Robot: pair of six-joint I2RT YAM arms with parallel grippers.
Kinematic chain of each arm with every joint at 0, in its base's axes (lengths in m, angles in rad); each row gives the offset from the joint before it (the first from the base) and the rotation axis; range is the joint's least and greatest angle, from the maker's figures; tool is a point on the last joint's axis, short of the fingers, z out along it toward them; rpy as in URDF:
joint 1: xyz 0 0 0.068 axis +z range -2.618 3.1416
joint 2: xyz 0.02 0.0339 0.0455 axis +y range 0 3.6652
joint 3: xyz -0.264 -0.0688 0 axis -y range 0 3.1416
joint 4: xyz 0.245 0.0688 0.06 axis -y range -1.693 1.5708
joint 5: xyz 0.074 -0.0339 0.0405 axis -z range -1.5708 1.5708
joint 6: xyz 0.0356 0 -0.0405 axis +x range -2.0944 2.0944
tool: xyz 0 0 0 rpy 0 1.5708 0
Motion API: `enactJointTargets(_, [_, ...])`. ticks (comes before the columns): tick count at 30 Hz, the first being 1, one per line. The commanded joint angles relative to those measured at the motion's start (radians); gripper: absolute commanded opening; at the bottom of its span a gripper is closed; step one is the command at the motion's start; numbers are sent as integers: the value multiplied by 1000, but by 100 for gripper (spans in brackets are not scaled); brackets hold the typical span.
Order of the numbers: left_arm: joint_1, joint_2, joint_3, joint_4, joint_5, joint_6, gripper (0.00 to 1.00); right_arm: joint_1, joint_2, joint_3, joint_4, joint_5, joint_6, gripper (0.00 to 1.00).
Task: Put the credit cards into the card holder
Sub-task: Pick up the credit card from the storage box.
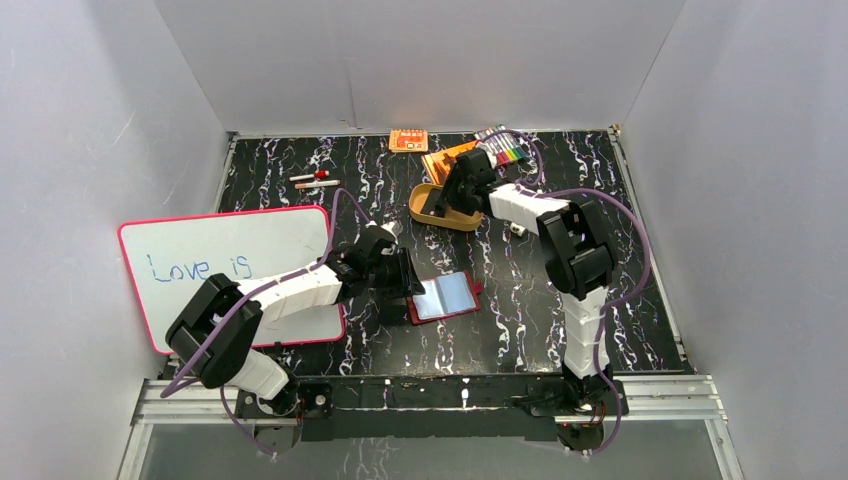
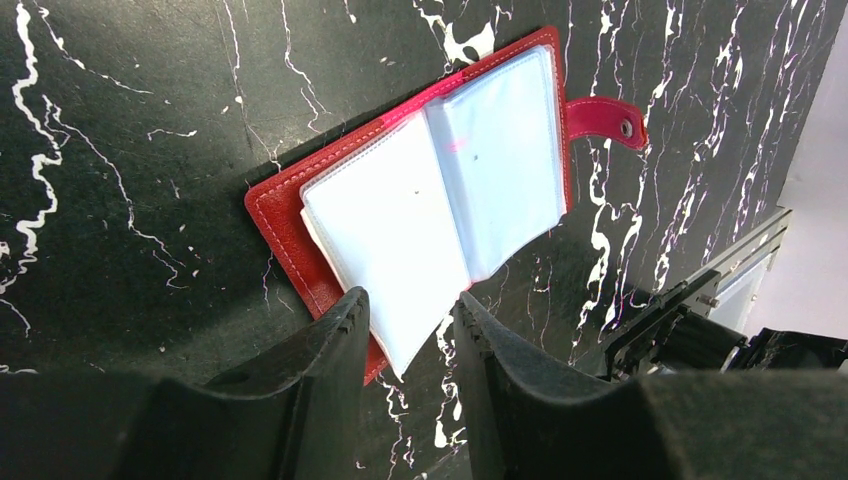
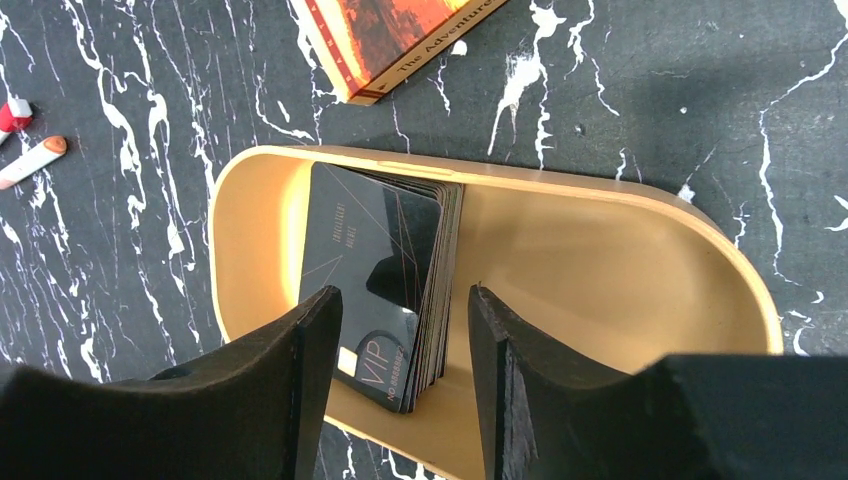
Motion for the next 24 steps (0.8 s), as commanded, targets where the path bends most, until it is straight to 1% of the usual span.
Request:
enactJointTargets(1, [3, -39, 5, -8, -13, 15, 34, -3, 13, 46, 12, 5, 7, 57])
enactJointTargets(9, [3, -35, 6, -8, -13, 18, 34, -2, 23, 35, 9, 3, 3, 51])
enactJointTargets(17, [3, -32, 5, -8, -15, 18, 34, -5, 7, 2, 20, 10, -7, 36])
enactJointTargets(24, [3, -28, 6, -8, -15, 19, 33, -13, -15, -27, 32, 10, -4, 32])
